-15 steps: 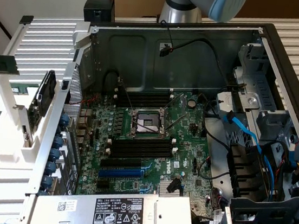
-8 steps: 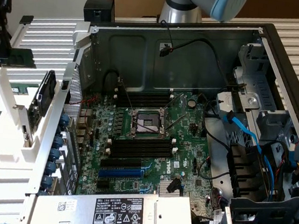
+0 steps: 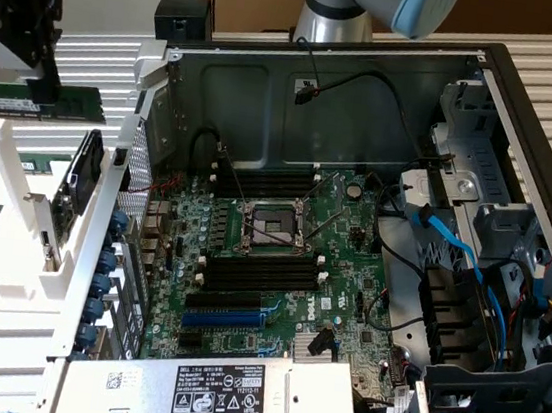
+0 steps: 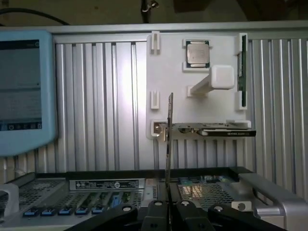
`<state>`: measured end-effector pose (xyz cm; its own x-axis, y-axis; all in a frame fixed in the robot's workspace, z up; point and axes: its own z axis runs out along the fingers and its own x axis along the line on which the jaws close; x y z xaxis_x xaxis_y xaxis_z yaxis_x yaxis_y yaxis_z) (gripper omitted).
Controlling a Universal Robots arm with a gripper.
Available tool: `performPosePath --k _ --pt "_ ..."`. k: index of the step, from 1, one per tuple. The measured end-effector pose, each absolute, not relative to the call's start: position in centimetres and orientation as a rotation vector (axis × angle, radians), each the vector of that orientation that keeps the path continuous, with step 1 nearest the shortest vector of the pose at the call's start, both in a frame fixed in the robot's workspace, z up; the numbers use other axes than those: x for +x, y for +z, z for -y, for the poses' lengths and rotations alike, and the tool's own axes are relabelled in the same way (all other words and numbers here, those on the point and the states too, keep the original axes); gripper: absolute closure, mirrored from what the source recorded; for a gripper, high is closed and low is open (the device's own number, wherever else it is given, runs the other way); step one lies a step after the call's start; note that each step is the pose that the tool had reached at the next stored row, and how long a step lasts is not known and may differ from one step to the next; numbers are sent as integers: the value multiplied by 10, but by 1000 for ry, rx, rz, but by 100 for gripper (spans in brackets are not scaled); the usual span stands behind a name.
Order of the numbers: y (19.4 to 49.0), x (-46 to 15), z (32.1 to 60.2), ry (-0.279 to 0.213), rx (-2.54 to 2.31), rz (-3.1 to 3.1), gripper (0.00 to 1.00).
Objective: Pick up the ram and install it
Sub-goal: 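Pick up the ram and move it above insertion slot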
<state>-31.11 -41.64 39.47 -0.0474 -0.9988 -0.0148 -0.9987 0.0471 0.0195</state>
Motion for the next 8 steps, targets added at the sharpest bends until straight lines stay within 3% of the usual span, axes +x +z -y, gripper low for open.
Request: performPosePath --k 8 --pt "395 -287 411 -36 2165 2271 87"
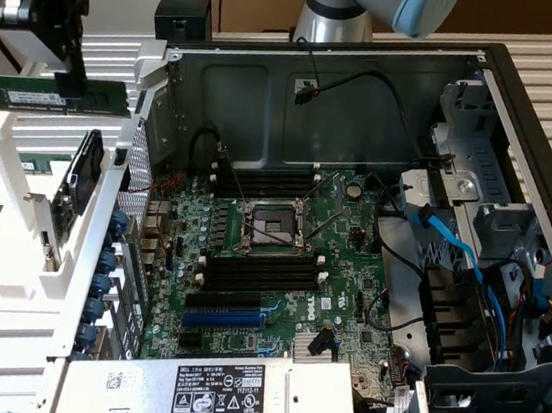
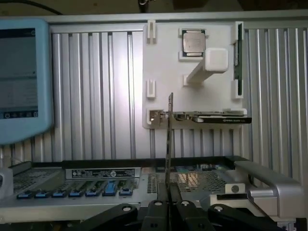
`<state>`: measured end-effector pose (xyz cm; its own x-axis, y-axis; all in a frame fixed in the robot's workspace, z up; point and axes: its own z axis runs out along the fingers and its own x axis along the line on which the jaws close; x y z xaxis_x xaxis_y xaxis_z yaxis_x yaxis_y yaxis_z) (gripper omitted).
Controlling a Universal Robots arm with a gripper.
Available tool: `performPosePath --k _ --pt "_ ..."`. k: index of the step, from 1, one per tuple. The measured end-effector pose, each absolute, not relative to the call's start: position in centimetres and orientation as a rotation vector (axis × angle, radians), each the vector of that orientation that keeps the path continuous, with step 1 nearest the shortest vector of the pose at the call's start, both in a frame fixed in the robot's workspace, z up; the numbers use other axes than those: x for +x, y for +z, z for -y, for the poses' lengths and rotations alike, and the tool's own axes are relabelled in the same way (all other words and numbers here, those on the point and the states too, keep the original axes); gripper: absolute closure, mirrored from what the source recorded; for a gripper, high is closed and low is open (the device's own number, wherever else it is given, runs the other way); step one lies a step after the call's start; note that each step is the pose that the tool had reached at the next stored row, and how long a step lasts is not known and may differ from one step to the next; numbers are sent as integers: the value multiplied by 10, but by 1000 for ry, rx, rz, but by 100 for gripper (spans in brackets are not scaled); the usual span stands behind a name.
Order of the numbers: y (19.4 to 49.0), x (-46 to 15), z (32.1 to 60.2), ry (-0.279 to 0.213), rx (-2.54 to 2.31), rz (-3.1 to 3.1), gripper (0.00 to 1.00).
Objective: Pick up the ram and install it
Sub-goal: 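Pick up the ram and move it above insertion slot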
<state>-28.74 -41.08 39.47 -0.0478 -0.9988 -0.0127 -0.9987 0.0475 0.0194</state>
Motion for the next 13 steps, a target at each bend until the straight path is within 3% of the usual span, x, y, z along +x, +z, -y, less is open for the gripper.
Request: performPosePath --k 13 --pt "395 -228 411 -22 2159 2265 87"
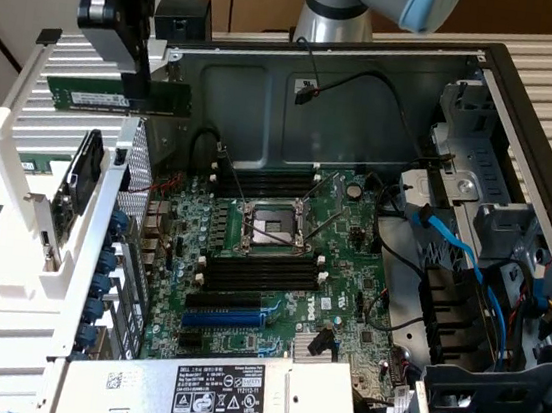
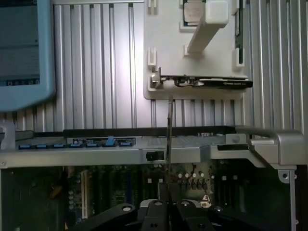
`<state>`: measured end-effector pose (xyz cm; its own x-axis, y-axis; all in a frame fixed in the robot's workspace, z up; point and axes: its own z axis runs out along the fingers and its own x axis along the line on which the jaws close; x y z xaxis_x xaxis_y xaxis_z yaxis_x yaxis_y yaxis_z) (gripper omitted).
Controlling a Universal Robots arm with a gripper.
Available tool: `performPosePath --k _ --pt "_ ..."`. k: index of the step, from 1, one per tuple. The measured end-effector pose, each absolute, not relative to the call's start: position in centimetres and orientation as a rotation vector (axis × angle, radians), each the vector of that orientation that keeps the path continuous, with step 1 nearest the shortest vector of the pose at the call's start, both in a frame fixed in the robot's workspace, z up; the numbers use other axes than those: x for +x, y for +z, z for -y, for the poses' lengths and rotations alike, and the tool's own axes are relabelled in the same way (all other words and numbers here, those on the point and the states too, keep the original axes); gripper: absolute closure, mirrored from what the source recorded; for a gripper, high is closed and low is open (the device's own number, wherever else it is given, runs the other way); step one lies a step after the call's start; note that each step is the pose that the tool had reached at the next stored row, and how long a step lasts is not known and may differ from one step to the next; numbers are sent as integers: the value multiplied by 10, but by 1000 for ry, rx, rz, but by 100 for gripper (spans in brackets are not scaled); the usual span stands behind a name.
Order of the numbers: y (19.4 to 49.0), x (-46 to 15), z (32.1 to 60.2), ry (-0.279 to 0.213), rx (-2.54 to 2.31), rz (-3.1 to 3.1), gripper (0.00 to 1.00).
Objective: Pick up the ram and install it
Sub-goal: 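Pick up the ram and move it above insertion slot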
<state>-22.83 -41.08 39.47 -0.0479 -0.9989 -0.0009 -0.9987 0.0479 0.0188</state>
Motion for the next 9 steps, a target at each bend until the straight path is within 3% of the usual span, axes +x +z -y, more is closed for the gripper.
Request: performPosePath --k 9 --pt "395 -187 411 -21 2159 2263 87"
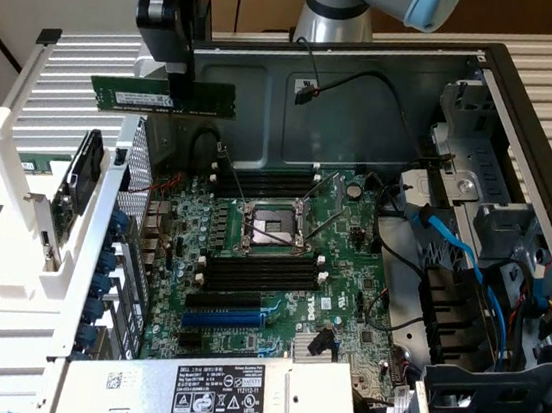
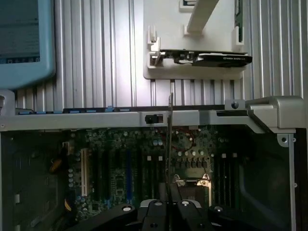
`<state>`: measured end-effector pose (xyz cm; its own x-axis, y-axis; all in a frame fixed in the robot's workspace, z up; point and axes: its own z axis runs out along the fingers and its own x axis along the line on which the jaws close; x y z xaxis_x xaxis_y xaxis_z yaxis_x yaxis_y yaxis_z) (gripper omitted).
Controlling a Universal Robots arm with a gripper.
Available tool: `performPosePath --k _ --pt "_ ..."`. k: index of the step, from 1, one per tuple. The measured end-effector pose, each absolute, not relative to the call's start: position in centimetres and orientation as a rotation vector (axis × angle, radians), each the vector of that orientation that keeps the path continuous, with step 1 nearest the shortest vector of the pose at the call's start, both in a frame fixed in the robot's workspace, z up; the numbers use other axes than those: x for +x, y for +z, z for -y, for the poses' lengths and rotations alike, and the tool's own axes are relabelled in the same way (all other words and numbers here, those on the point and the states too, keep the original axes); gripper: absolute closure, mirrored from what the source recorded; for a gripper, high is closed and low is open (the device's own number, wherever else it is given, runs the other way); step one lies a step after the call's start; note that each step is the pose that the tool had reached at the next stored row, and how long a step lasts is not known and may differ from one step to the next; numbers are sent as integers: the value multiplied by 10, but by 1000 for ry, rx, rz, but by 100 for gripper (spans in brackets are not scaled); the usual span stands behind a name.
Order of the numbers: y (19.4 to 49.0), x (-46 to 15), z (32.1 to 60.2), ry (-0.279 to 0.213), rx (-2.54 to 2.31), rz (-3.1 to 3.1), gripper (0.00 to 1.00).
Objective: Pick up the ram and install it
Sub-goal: 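Pick up the ram and move it above insertion slot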
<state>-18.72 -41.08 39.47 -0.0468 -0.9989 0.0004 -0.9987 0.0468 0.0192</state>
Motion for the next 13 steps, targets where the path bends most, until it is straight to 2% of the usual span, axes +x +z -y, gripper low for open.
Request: performPosePath --k 13 --pt "395 -138 411 -31 2178 2236 87"
